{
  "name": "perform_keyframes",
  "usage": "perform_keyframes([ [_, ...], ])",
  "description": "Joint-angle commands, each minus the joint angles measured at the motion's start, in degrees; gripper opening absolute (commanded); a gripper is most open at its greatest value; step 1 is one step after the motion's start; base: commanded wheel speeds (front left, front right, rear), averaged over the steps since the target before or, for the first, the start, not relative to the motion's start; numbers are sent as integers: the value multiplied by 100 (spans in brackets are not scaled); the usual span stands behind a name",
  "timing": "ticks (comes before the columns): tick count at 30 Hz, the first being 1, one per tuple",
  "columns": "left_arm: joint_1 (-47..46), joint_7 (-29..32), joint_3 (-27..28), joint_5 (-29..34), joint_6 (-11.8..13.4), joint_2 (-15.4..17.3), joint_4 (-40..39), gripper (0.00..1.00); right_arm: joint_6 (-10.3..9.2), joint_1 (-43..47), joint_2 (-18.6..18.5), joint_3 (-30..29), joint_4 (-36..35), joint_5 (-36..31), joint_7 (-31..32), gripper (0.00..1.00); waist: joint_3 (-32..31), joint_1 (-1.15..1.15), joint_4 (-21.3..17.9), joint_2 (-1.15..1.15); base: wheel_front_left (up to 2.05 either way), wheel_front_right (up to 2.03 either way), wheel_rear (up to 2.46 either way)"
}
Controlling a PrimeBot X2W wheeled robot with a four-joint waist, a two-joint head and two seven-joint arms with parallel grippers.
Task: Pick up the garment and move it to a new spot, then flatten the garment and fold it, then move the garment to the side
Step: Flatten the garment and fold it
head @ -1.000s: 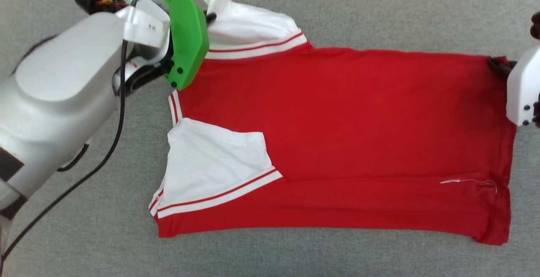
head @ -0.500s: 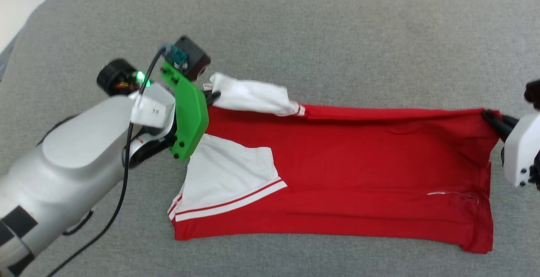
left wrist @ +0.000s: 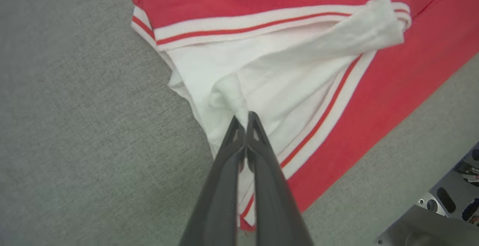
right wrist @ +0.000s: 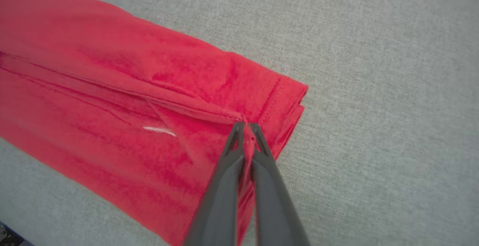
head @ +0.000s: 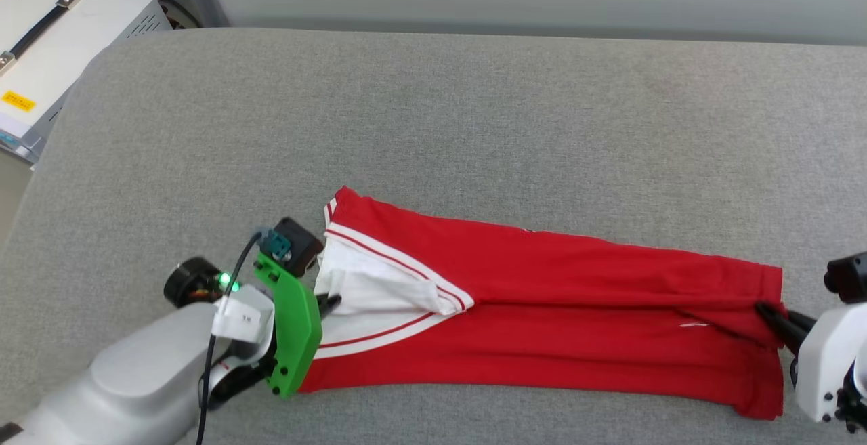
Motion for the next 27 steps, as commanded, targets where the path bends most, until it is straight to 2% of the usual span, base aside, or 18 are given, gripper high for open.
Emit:
perform_keyframes([
  [1,182,-60,14,-64,50,-19,44,0,-4,161,40,-74,-55,39,29,0,34,0,-5,33,0,0,0],
  [8,467,-239,14,-24,64,-145,348,0,-4,513,354,-230,-66,-199,251,0,152,0,-14,33,0,0,0],
  [9,480,-319,34,-14,89,-181,402,23,-4,517,415,-232,-46,-222,261,2,148,0,-7,33,0,0,0],
  [10,489,-422,67,-3,120,-211,433,100,-4,514,468,-251,-40,-214,264,48,135,0,-3,33,0,0,0],
  [11,510,-555,114,-2,161,-248,465,100,-4,512,505,-277,-43,-207,282,100,99,0,0,33,0,0,0],
  [15,555,-1290,287,273,500,-213,465,100,-4,522,444,-481,-360,-134,313,100,-98,0,-14,33,0,0,0],
  [20,710,-2251,680,445,1211,-113,250,100,-4,568,307,-1006,-804,82,403,100,-217,0,-10,33,0,0,0],
  [24,795,-2615,988,559,1678,-100,42,100,-4,651,208,-1509,-888,213,540,100,-218,0,67,33,0,0,0],
  [27,881,-2725,1245,773,2030,-123,-105,100,-4,726,277,-1852,-754,525,808,100,-188,0,121,33,0,0,0],
])
